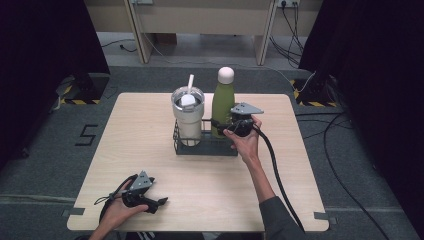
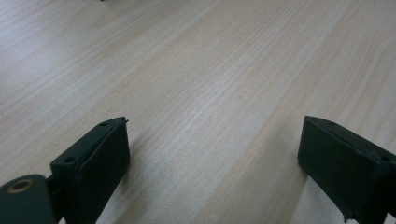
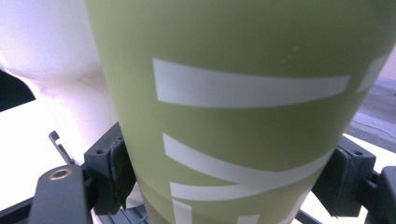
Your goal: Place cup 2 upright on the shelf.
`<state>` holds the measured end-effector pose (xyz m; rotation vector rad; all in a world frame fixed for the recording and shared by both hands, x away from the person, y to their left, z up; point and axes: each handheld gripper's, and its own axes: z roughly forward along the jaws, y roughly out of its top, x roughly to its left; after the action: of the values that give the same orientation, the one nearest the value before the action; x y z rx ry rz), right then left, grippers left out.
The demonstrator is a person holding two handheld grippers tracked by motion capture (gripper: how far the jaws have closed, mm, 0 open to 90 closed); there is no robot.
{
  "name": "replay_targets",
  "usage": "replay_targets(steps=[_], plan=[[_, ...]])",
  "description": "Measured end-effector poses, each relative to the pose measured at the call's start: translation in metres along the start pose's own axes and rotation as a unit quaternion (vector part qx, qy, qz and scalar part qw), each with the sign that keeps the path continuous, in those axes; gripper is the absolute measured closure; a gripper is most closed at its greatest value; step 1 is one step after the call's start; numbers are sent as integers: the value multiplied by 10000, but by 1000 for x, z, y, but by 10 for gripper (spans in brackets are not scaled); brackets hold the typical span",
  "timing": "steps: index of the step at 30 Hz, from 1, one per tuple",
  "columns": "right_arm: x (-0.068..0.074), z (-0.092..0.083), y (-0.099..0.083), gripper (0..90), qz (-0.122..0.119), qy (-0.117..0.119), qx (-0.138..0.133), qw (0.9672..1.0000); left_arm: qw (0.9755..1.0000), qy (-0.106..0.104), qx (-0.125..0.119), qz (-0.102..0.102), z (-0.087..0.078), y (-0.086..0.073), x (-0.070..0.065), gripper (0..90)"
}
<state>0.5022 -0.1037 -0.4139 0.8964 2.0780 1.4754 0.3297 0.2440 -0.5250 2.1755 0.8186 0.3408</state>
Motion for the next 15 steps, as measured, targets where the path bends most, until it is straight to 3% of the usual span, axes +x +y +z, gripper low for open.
replay_targets(steps=[15], plan=[[-3, 8, -17, 207, 121, 13, 46, 9999, 10000, -1, 4, 3, 0, 0, 0, 86]])
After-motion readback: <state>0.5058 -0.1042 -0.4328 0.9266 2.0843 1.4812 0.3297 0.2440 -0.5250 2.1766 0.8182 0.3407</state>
